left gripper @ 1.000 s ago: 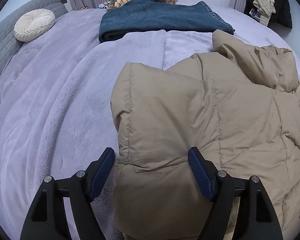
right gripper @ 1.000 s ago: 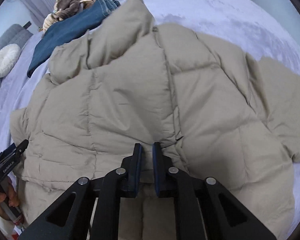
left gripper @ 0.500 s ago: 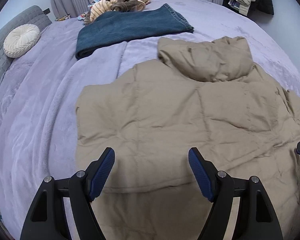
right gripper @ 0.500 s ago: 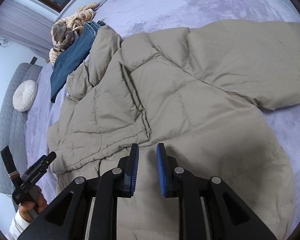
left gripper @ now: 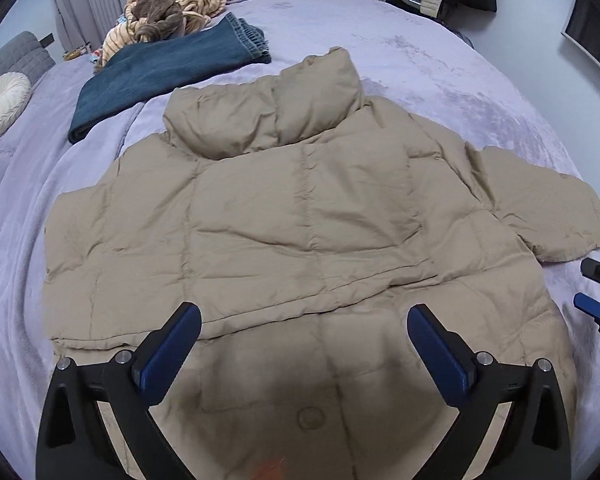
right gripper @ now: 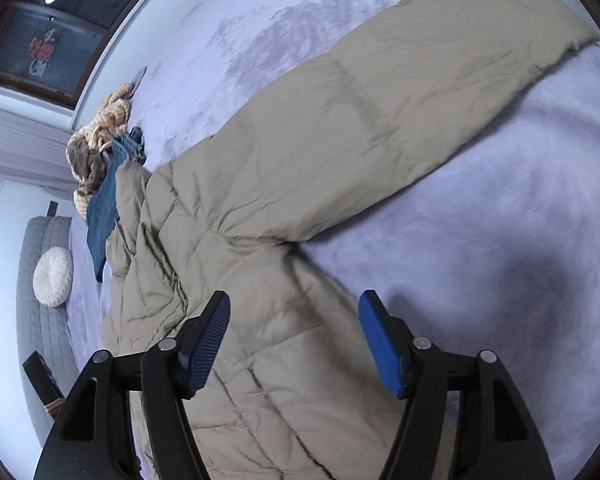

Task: Fold large clothes

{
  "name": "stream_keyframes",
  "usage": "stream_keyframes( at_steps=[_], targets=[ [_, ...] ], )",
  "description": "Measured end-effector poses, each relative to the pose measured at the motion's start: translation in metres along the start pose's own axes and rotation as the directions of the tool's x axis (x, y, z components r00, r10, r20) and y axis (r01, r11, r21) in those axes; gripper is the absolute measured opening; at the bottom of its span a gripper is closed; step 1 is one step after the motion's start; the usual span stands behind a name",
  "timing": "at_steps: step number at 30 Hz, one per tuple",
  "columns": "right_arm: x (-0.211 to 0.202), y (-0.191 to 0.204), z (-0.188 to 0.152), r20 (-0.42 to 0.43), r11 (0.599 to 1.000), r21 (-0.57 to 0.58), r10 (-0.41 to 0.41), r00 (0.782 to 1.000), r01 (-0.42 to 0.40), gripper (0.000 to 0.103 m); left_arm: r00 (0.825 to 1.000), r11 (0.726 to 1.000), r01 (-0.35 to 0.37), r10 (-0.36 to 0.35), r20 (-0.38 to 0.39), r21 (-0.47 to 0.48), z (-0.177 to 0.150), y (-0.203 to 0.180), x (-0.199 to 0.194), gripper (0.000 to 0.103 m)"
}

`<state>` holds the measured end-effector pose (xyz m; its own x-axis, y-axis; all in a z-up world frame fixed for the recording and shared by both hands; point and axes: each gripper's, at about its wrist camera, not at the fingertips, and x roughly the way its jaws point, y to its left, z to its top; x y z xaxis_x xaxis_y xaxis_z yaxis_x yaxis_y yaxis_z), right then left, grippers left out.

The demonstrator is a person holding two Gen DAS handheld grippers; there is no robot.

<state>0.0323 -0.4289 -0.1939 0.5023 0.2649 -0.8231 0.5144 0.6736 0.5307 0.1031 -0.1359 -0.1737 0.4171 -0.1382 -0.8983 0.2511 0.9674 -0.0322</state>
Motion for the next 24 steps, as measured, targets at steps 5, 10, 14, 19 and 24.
stream_keyframes(
  at_steps=[5, 10, 14, 19, 24],
  targets=[
    [-0.019, -0.046, 0.025, 0.054, 0.996, 0.091, 0.003, 0.999, -0.008, 0.083, 1.000, 0.999, -0.011, 0.011, -0.024, 0.039, 0.009, -0.028, 0.006, 0.103],
    [-0.033, -0.093, 0.055, 0.129, 0.982, 0.185, 0.022, 0.991, -0.046, 0.103, 0.999, 0.999, -0.002, 0.004, -0.044, 0.036, 0.015, -0.045, 0.012, 0.103],
    [-0.040, -0.125, 0.079, 0.206, 0.962, 0.254, 0.047, 0.977, -0.100, 0.103, 0.996, 0.999, 0.025, -0.022, -0.081, 0.031, 0.017, -0.056, 0.021, 0.103],
    [-0.035, -0.155, 0.108, 0.227, 0.916, 0.350, 0.122, 0.966, -0.197, 0.103, 0.996, 0.999, 0.034, -0.032, -0.089, 0.024, 0.020, -0.067, 0.024, 0.103],
    [-0.026, -0.167, 0.132, 0.299, 0.841, 0.426, 0.216, 0.930, -0.332, 0.103, 0.996, 0.999, 0.035, -0.034, -0.077, 0.005, 0.027, -0.065, 0.021, 0.103]
  ],
)
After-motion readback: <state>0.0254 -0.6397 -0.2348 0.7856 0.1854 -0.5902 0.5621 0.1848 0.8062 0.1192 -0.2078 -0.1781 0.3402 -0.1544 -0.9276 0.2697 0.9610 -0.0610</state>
